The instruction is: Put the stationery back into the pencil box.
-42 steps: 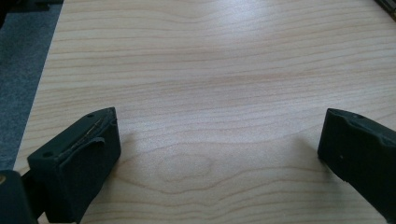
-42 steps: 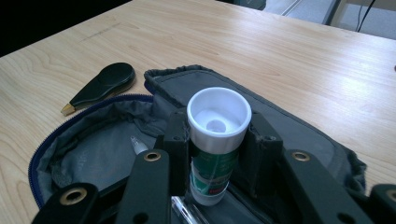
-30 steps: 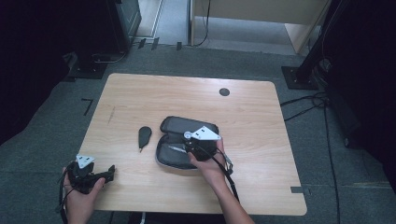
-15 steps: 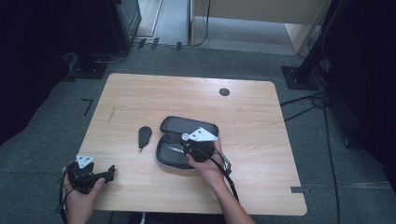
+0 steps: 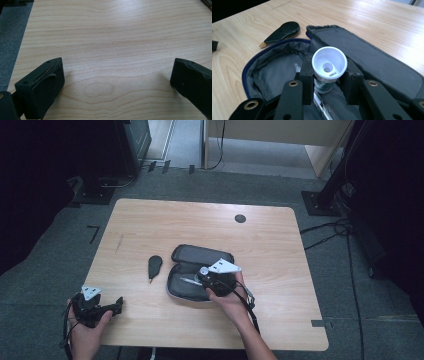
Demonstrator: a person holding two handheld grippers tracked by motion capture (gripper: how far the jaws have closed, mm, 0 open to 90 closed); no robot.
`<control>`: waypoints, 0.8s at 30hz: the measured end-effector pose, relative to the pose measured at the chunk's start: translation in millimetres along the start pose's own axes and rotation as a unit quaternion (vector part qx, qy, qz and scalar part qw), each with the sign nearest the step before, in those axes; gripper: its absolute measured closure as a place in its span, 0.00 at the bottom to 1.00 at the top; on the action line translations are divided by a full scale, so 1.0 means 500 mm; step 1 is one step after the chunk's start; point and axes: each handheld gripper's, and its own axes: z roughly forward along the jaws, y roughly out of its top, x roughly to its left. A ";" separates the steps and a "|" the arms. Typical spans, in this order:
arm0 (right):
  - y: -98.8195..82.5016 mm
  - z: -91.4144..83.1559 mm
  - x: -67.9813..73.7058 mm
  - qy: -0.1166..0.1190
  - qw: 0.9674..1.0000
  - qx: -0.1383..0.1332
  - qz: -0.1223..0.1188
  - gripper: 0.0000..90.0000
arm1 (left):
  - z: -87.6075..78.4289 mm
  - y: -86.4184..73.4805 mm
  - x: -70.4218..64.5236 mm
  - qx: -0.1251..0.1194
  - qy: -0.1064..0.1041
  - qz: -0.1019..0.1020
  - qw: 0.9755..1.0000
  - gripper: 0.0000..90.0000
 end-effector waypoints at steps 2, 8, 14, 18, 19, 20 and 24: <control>-0.004 -0.005 -0.006 0.006 1.000 0.002 0.002 0.73 | 0.000 0.000 0.000 0.000 0.000 0.000 1.000 0.00; -0.016 -0.019 -0.026 0.021 0.999 0.018 0.022 0.73 | 0.000 0.000 0.000 0.000 0.000 0.000 1.000 0.00; -0.025 -0.025 -0.041 0.025 0.999 0.033 0.027 0.71 | 0.000 0.000 0.000 0.000 0.000 0.000 1.000 0.00; -0.029 -0.027 -0.049 0.024 0.999 0.043 0.023 0.69 | 0.000 0.000 0.000 0.000 0.000 0.000 1.000 0.00; -0.030 -0.027 -0.051 0.022 0.999 0.045 0.023 0.68 | 0.000 0.000 0.000 0.000 0.000 0.000 1.000 0.00; -0.032 -0.027 -0.052 0.020 0.998 0.047 0.022 0.67 | 0.000 0.000 0.000 0.000 0.000 0.000 1.000 0.00; -0.034 -0.025 -0.054 0.011 0.998 0.054 0.018 0.66 | 0.000 0.000 0.000 0.000 0.000 0.000 1.000 0.00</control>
